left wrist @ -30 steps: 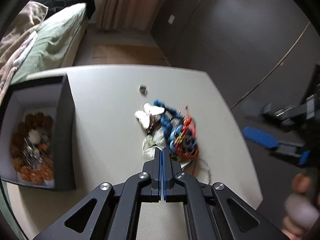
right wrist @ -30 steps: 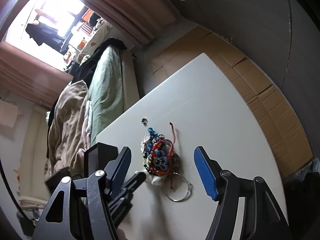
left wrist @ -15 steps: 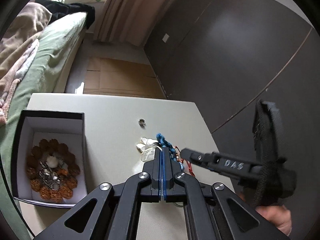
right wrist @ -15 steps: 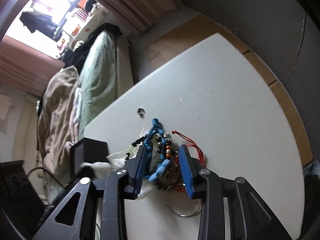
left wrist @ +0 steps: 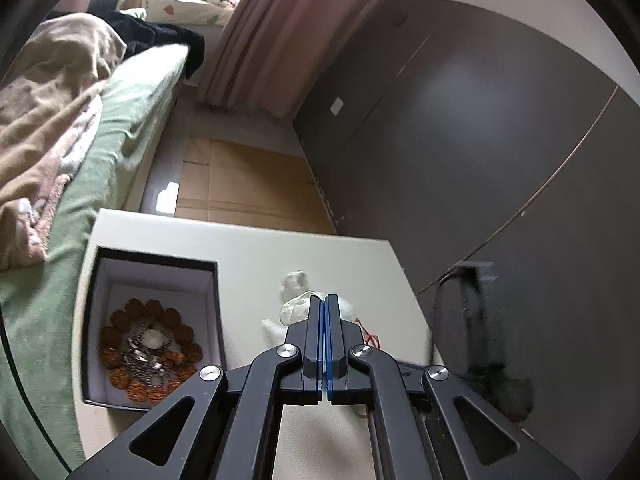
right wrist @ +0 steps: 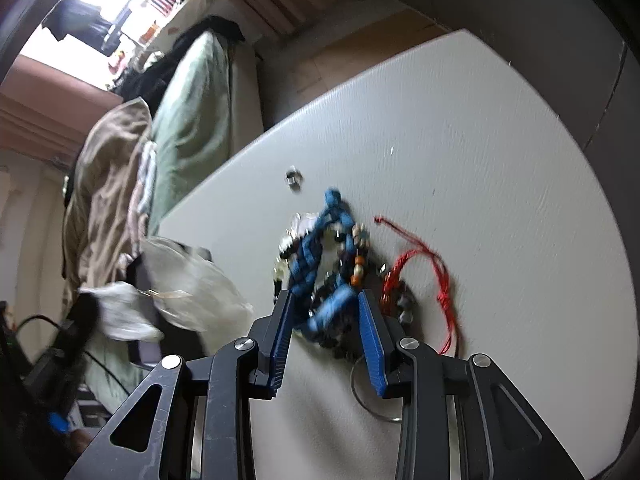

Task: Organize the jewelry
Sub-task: 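Carry the crystal skull into the box and open the left gripper while the right holds the blue bracelet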

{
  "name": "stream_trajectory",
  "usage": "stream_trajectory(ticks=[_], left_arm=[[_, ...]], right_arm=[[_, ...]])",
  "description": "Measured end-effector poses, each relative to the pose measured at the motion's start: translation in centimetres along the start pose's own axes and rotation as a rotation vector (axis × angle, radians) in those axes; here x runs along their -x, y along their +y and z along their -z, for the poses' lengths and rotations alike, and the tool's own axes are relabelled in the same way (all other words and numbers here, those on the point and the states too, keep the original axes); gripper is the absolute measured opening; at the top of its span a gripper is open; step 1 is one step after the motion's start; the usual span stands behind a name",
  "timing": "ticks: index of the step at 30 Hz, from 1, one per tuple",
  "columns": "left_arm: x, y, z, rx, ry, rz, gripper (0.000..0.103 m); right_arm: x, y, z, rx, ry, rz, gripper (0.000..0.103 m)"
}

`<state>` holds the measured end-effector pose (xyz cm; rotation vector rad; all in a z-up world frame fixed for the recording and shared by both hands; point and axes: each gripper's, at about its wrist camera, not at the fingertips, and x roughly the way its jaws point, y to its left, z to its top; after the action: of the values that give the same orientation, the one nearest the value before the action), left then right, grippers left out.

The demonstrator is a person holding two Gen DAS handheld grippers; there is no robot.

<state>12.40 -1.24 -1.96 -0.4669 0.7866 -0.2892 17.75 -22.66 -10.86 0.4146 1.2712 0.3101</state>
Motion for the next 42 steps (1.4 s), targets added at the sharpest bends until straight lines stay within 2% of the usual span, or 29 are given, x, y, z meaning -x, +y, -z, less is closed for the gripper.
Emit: stream_trajectory(ticks=[1, 2, 3, 11, 16, 21, 23, 30, 38, 42], left_arm=[[0.4, 0.1, -0.1, 0.003, -0.01, 0.0, 0.0], [0.8, 0.3, -0.3, 0.006, -0.018, -0.001, 0.0], [1.3, 0.5, -0.4, 0.01, -0.028, -0.002, 0.0], [4.9, 3.6, -1.2, 0.053, -0.101, -0.056, 0.0], [5.6, 5.3, -1.4, 0.073, -0.11, -0.092, 0.0], [4.6, 6.3, -1.2, 0.076, -0.068, -0.127, 0.0], [3.9, 6.8, -0.8, 0.088, -0.034, -0.163, 0.0], [1.7, 8.1, 0.5, 0.116, 0.077, -0.222, 0.0], [4.5, 7.7, 0.0, 0.115, 0.011, -0.196, 0.0], [4.0, 8.0, 0.2, 0.114, 0.04, -0.19, 0.0]], right_arm=[[-0.1, 0.0, 0.1, -0.004, -0.007, 0.007, 0.034], [0.1, -0.1, 0.2, -0.01, -0.019, 0.011, 0.026], [0.4, -0.1, 0.3, -0.015, -0.031, 0.016, 0.024], [3.2, 0.1, 0.7, 0.006, -0.126, -0.029, 0.022], [4.3, 0.6, 1.0, 0.016, -0.17, -0.063, 0.022], [5.0, 1.6, 1.0, 0.031, -0.204, -0.096, 0.022], [5.4, 1.9, 1.0, 0.043, -0.222, -0.113, 0.022], [6.6, 3.5, 1.1, 0.089, -0.273, -0.174, 0.022], [6.0, 4.9, 1.3, 0.112, -0.276, -0.198, 0.022], [5.2, 5.7, 1.6, 0.121, -0.267, -0.194, 0.022]])
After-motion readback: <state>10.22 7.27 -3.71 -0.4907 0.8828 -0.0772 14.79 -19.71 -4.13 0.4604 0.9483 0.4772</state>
